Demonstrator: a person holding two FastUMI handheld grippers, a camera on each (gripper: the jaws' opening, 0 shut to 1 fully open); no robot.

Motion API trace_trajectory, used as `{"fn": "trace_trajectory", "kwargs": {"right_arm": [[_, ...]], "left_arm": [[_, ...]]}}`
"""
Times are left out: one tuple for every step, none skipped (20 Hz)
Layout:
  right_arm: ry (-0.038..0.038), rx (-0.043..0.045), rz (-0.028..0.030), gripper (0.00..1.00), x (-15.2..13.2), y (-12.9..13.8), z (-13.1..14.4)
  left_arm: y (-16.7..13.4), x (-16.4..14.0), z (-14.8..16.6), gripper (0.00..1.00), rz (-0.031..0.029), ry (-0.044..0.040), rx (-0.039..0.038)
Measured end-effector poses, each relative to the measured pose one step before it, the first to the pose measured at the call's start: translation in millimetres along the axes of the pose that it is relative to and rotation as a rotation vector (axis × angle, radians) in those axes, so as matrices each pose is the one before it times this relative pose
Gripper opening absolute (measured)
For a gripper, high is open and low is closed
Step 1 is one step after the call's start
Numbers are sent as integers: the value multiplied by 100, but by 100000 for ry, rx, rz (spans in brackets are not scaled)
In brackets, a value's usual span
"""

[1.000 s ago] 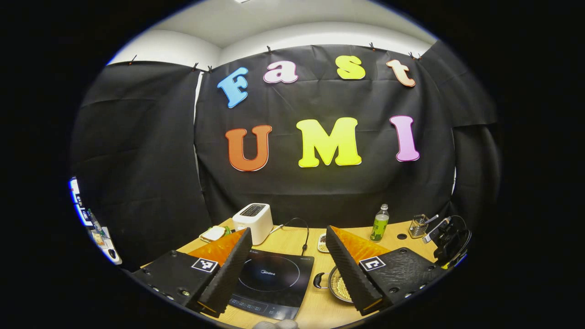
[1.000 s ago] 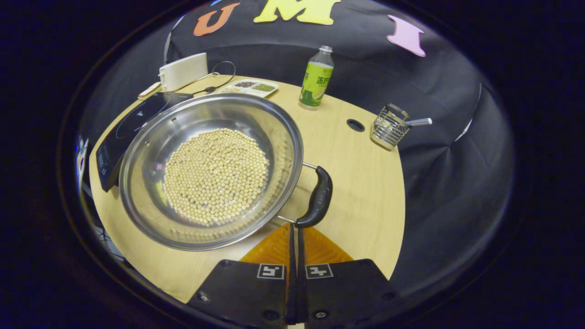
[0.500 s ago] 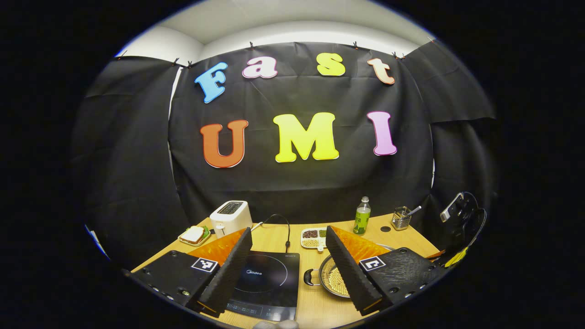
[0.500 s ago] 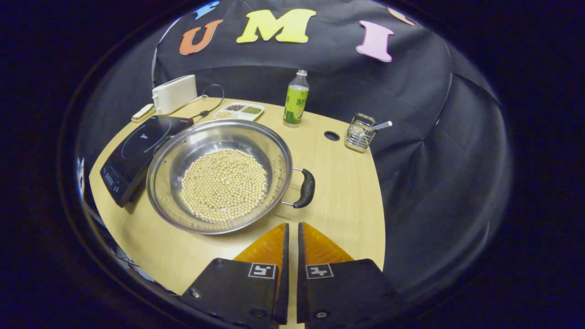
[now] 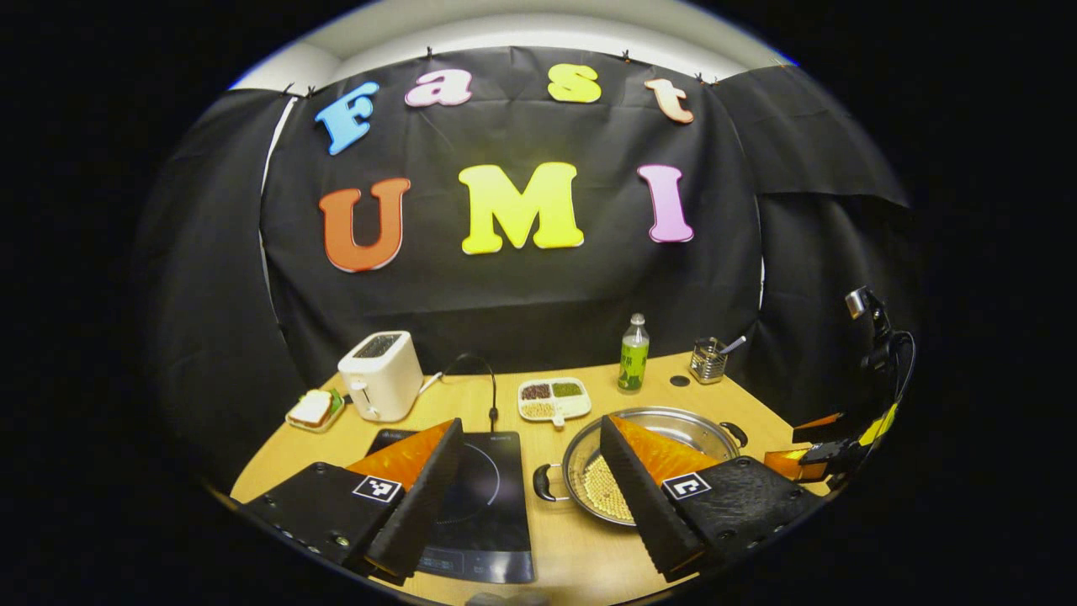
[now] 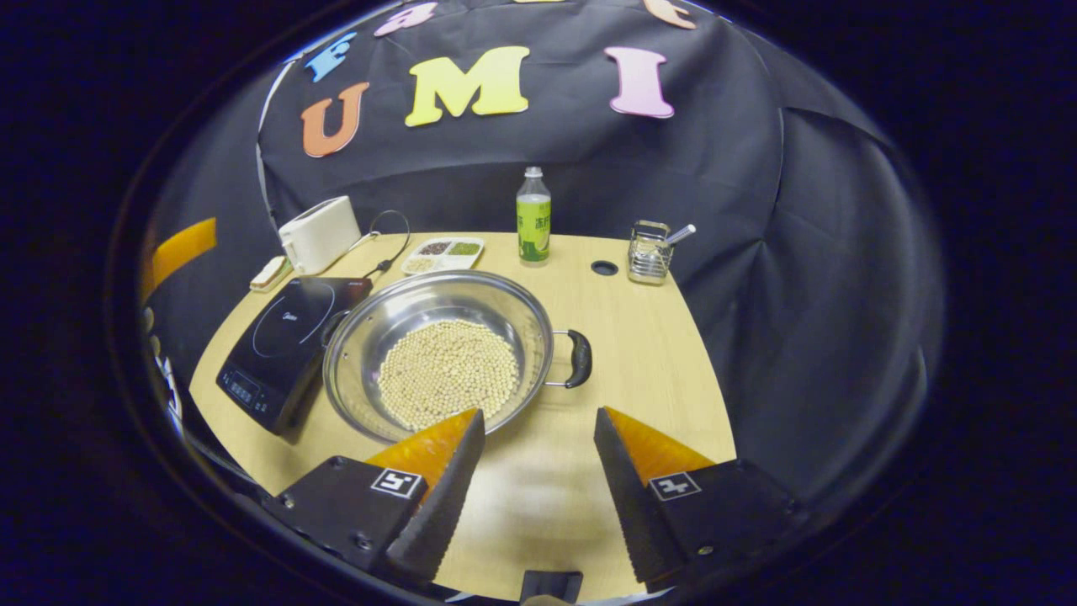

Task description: First push the handle of the pot to place it horizontally, then grasp the pot with both hands and set it on the induction cooktop.

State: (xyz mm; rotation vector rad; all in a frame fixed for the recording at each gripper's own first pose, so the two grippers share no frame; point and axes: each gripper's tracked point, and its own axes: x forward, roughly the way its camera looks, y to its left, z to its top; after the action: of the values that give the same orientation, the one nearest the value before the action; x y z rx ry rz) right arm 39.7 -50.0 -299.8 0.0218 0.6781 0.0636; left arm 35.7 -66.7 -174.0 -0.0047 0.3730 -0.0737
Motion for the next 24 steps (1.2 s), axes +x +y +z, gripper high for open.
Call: {"fn": "trace_trajectory", "kwargs": {"right_arm": [[-24,927,-146,83,87,-136,-16],[210,652,-524,84,203,-200,-13],[196,505,-69,83,270,-152,-26],[312,369,93,87,302,-85,96],[842,85,78,83,472,-89,-70],[551,159,500,87,547,-66,62],[549,3,409,87,532,15,56],[920,-84,422,87,660,-126,93],[839,108,680,87,604,11,124],[886,129,929,84,652,16,178],[802,-197,902,87,768,71,219],[973,-686,57,87,776,-148,165],[647,-1302,127,87,848,-180,172],[658,-1060,-397,87,749,-295,264],[754,-368,294,87,703,-89,257],[470,386,287,87,545,-136,304],[529,210,364,87,543,-106,317],[553,-158,-38,87,622,-197,287],[622,-402,-189,87,513,-209,197],[701,-235,476,87,519,-41,146],[995,-132,459,87,433,20,82],[853,-182,-147,87,559,-131,129],[667,128,61,86,495,-165,44],[1537,459,375,86,367,-14,-172]], "left_arm": [[-118,510,-1099,96,-231,3413,-1844],[3,493,-972,97,700,2518,-995],[-161,551,-770,97,-49,1573,-56],[-184,731,-689,97,89,1570,606],[-230,760,-932,96,-308,2307,376],[-290,749,-891,97,-286,2509,17],[-294,704,-821,97,-437,1704,85],[-181,745,-691,97,199,1997,324],[-146,755,-725,97,182,2169,615],[-318,812,-746,97,-246,2103,14],[-222,810,-415,97,145,1789,-263],[-13,851,-244,97,614,1210,407],[69,813,-312,97,733,1495,181],[99,824,-279,97,674,1627,-340],[-5,660,-262,97,624,1153,-104],[109,616,-263,97,541,1412,-148],[159,807,-196,97,735,1331,806],[245,686,-247,97,1086,990,700],[15,447,-273,100,340,1759,-934],[-10,470,-447,97,154,1574,-172],[249,455,-99,97,634,711,315],[33,391,-145,97,354,972,29],[-60,396,-157,97,163,958,6],[-107,278,-280,97,-88,1021,-90]]}}
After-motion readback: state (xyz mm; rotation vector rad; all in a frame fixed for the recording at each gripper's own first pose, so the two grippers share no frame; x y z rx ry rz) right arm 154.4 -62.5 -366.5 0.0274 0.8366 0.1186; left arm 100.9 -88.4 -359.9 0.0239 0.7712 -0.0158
